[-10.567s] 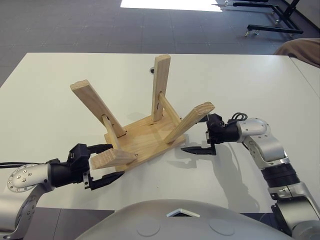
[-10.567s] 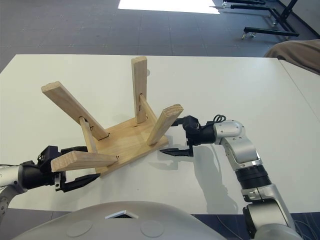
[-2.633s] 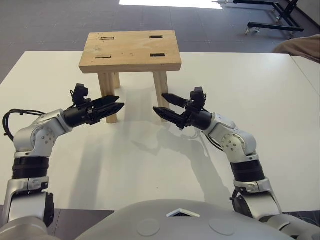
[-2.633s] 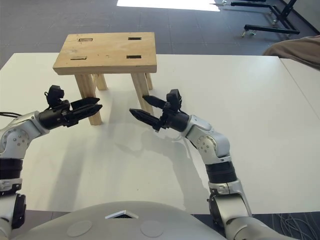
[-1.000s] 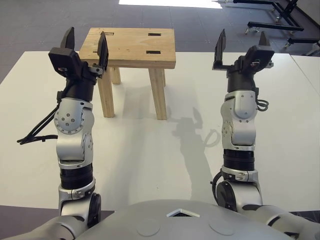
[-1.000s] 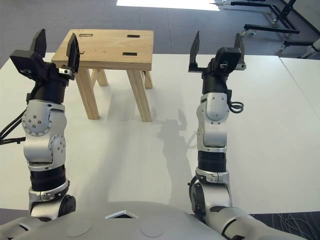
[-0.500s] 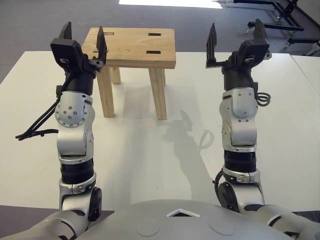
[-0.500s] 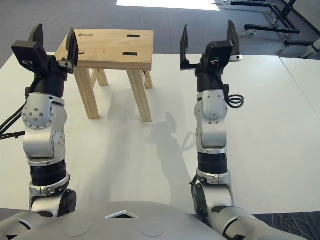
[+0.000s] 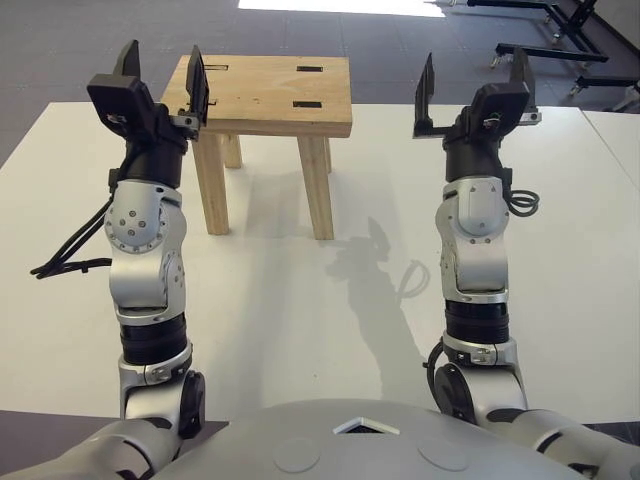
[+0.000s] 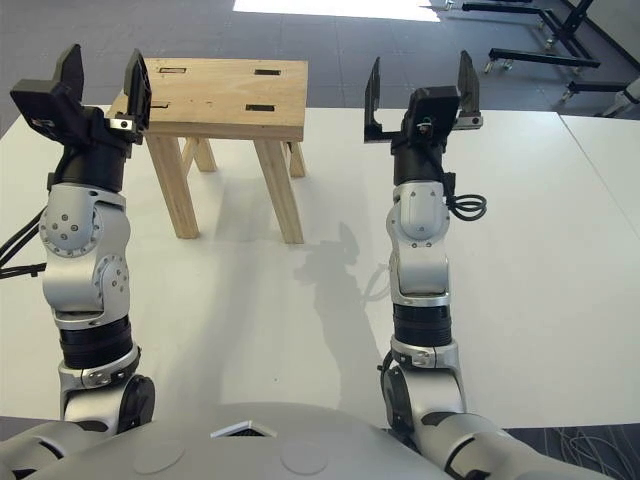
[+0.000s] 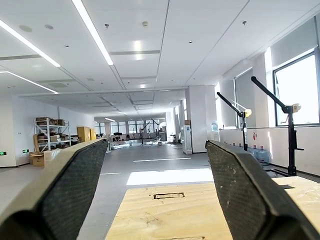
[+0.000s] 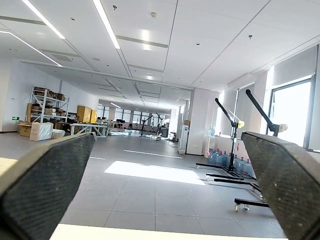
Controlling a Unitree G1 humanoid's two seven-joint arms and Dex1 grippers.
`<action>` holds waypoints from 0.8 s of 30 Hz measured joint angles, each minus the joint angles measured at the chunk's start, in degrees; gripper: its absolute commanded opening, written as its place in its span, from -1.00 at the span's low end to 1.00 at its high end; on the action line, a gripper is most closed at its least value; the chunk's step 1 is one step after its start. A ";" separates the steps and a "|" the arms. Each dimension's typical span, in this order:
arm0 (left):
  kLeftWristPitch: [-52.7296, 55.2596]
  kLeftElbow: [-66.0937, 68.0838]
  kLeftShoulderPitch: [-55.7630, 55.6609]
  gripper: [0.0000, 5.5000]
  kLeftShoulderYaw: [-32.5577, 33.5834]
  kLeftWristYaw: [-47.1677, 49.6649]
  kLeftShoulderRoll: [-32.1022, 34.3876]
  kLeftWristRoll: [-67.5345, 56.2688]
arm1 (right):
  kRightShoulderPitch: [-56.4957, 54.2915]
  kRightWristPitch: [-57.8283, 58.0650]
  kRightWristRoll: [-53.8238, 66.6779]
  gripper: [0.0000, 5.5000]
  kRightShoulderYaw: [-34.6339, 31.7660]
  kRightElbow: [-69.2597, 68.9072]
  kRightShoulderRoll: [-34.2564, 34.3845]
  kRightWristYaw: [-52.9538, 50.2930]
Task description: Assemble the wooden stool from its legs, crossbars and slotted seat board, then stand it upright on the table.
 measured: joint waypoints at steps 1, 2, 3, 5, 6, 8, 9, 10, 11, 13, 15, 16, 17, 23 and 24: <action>-0.90 0.08 0.00 0.31 -0.53 -0.07 0.00 0.34 | 0.00 -0.03 0.01 0.95 0.16 0.32 -0.14 0.56; -1.33 0.08 -0.06 0.31 -0.81 -0.30 -0.01 0.30 | 0.00 -0.08 0.13 0.95 0.48 0.47 -0.31 1.21; -1.58 0.11 -0.19 0.31 -1.00 -0.58 -0.03 0.21 | 0.00 -0.10 0.27 0.95 0.97 0.70 -0.65 2.38; -2.62 0.62 -0.37 0.31 -1.85 -0.56 -0.17 0.46 | -0.01 -0.28 0.66 0.95 1.20 1.94 -0.87 3.32; -2.95 0.78 -0.32 0.31 -1.92 -0.43 -0.40 0.71 | -0.01 -0.25 0.71 0.95 1.17 2.43 -0.87 3.36; -3.52 0.74 0.06 0.31 -1.64 -0.26 -0.40 0.70 | -0.33 0.20 1.21 0.95 0.96 2.73 -0.72 3.35; -4.31 0.74 0.10 0.31 -1.33 -0.21 -0.39 0.68 | -1.11 0.20 1.30 0.95 0.90 2.77 -0.66 3.36; -5.26 0.83 0.10 0.31 -1.10 -0.14 -0.31 0.82 | -1.84 0.12 1.59 0.95 0.86 2.79 -0.55 3.35; -6.26 1.29 -0.01 0.31 -0.92 -0.14 -0.31 0.81 | -2.15 0.11 1.76 0.95 0.81 2.90 -0.42 3.26; -6.63 1.85 -0.06 0.31 -0.63 0.04 -0.34 0.76 | -2.41 0.36 2.21 0.95 0.63 4.14 0.02 3.04; -6.87 1.84 -0.26 0.31 -0.34 2.30 -0.62 2.84 | -4.04 1.52 2.16 0.95 1.07 6.41 0.21 3.09; -6.67 1.83 -0.24 0.31 -0.21 3.49 -0.71 4.38 | -4.73 1.63 1.97 0.95 1.50 6.98 0.22 3.18; -6.35 1.83 -0.22 0.31 -0.36 4.27 -0.72 5.42 | -5.51 1.95 1.71 0.95 2.00 7.40 0.25 3.27; -0.80 1.29 -0.19 0.31 0.53 1.89 -0.16 1.55 | -6.38 2.16 2.24 0.95 1.77 8.84 0.44 3.23; 0.07 0.60 -0.20 0.31 0.51 1.34 0.00 1.23 | -6.42 2.32 2.51 0.95 1.47 8.86 0.50 3.18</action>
